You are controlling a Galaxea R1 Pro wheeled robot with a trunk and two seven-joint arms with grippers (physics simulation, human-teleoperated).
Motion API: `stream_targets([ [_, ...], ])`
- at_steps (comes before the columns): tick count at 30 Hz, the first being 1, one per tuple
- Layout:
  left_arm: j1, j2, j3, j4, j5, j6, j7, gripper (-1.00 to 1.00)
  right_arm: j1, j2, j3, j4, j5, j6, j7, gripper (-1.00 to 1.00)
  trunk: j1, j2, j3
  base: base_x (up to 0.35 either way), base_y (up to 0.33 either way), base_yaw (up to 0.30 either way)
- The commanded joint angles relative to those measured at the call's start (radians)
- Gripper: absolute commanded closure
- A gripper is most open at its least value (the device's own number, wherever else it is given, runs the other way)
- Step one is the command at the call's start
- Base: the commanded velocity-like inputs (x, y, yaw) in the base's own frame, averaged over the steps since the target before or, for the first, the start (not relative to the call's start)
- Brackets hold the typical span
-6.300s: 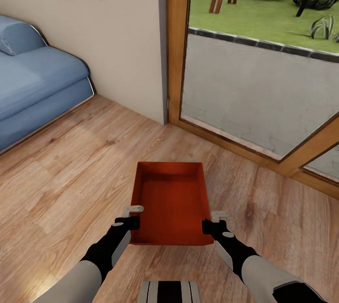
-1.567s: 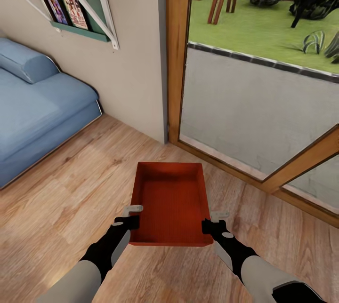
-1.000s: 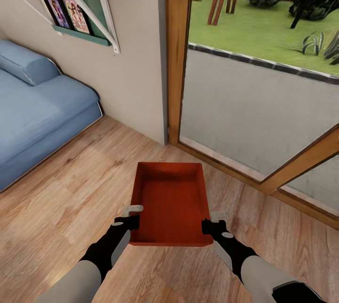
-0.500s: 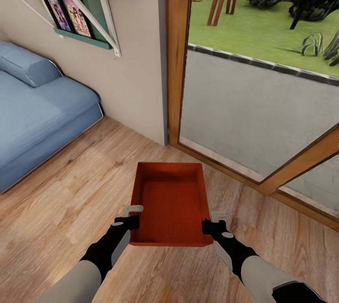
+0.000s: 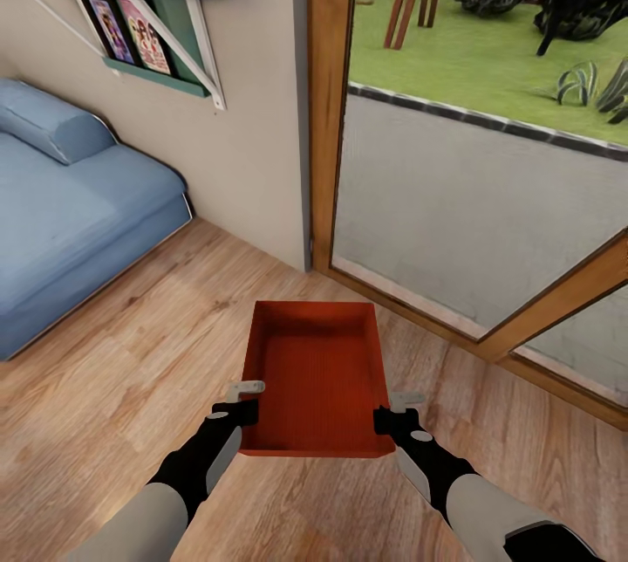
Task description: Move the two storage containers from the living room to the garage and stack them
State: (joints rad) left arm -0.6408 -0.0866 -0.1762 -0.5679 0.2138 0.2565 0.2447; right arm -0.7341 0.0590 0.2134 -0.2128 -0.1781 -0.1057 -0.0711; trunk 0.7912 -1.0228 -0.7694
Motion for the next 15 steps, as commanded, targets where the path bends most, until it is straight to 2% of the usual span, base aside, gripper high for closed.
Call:
stream_targets([
  [1,0.0,0.001,0.004,0.0,0.001,0.009,0.021,1.0,-0.001,-0.001,-0.006,-0.002,0.0,-0.011,-0.011,1.0,-0.004,0.007,0.003,0.0,0.0,0.0],
  [15,0.0,0.002,0.004,0.002,0.001,0.009,0.021,1.0,-0.001,-0.001,-0.006,-0.002,0.0,-0.011,-0.01,1.0,-0.058,0.105,0.047,0.0,0.0,0.0],
])
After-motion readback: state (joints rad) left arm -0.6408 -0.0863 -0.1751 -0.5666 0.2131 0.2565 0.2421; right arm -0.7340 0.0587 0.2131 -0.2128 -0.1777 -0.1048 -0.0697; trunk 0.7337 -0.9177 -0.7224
